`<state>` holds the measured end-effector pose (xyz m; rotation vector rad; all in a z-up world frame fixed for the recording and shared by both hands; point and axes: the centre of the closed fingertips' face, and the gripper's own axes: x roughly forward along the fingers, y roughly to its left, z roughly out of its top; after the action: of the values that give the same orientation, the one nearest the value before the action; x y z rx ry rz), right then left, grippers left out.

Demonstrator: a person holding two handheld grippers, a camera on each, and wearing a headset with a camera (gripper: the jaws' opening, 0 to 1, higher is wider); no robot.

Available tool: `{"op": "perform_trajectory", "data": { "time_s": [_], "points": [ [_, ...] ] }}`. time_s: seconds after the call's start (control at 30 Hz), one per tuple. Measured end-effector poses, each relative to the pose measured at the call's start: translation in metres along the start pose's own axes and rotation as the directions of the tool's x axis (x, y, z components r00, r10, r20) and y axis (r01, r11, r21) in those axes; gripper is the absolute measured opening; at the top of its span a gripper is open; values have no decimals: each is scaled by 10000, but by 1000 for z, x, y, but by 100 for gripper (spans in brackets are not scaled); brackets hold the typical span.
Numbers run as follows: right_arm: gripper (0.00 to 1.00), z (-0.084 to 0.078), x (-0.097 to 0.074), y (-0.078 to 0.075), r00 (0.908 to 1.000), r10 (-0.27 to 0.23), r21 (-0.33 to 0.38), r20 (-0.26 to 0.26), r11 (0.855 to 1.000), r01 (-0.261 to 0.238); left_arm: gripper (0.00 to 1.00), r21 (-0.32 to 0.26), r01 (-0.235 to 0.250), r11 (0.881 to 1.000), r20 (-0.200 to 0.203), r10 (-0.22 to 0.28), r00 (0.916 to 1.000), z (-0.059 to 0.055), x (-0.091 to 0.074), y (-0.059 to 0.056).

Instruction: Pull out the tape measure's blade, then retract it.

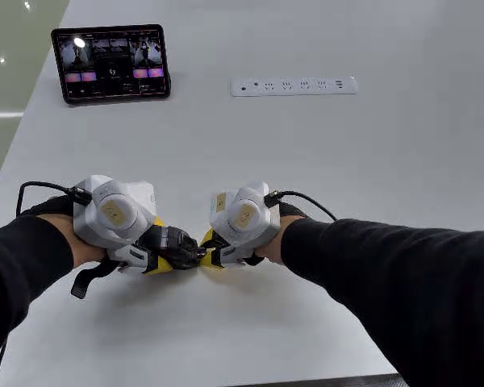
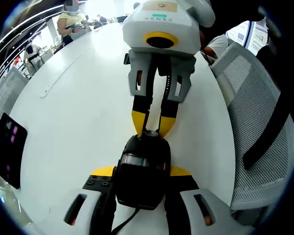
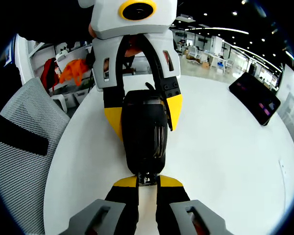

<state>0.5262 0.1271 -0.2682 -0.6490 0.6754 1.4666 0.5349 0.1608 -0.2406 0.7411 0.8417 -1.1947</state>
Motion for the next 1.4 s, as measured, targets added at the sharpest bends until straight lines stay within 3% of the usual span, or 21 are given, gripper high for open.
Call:
{"op": "perform_trajectory", "data": {
  "time_s": [0.53,1.4],
  "points": [
    [9,-7,-5,-1,9998,-122,-274,-129,9996,118,32,21,-82,10000,-41,82,10000,0,1,1],
    [9,-20,-15,-2,9996,-43,-65,-288,10000,42,32,29,-110,9999,-84,110,9999,1,0,0]
  ]
}}
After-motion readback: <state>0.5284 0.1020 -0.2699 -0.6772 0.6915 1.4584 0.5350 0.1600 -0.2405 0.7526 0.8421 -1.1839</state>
